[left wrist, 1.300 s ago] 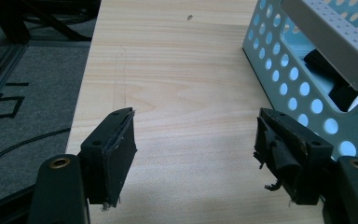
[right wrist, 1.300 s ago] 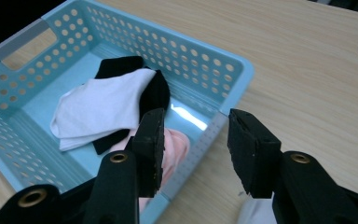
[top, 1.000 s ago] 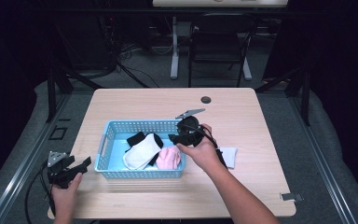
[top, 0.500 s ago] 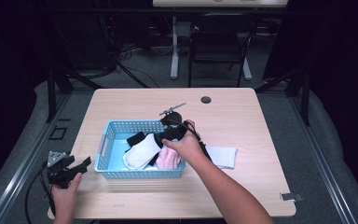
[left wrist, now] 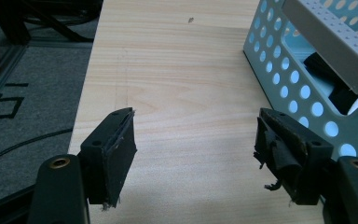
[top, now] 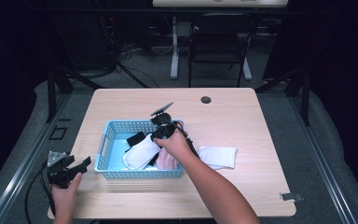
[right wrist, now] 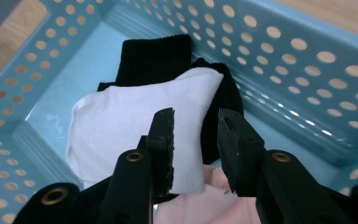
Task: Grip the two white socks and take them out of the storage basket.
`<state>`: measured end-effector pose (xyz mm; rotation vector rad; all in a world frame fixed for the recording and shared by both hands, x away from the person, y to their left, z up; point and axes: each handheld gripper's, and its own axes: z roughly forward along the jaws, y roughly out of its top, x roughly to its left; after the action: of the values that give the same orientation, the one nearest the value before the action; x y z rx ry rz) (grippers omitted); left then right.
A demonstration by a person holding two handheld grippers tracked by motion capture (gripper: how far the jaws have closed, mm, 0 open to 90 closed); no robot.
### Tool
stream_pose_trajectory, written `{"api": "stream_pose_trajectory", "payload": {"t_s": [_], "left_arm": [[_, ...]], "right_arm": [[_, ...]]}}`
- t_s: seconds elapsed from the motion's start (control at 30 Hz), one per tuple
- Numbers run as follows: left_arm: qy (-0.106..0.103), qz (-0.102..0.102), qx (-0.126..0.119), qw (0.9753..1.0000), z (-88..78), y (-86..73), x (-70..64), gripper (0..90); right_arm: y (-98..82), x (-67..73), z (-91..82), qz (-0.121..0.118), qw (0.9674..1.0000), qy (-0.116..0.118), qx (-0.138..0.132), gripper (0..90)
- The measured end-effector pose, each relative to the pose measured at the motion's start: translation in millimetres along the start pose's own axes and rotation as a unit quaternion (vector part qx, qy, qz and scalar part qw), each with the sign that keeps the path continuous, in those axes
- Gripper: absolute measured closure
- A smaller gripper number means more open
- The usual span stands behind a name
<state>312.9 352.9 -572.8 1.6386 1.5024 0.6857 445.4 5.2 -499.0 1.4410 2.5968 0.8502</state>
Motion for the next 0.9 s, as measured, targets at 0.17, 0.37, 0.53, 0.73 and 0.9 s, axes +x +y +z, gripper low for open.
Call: {"api": "stream_pose_trajectory", "payload": {"t_s": [0.17, 0.37, 0.53, 0.73, 0.9], "left_arm": [[0.0, 0.001, 0.0, 1.0, 0.2, 0.0, -0.1, 28.7], [0.0, 0.0, -0.001, 1.0, 0.0, 0.2, -0.2, 28.7], [0.0, 0.002, 0.0, 1.0, 0.2, 0.2, -0.2, 28.7], [0.001, 0.0, 0.0, 1.0, 0.3, 0.3, -0.3, 28.7], [0.001, 0.0, 0.0, 1.0, 0.2, 0.3, -0.3, 28.7]], "right_arm": [[0.3, -0.7, 12.7, 0.006, 0.9998, -0.004, 0.02, 69.4], [0.9, -2.5, 22.7, 0.021, 0.9992, 0.007, 0.032, 71.0], [0.3, -3.0, 25.9, 0.039, 0.9984, 0.018, 0.037, 78.0], [0.2, -2.3, 26.0, 0.027, 0.9984, 0.023, 0.044, 83.7], [0.0, -0.4, 23.0, 0.02, 0.9986, 0.027, 0.04, 88.0]]}}
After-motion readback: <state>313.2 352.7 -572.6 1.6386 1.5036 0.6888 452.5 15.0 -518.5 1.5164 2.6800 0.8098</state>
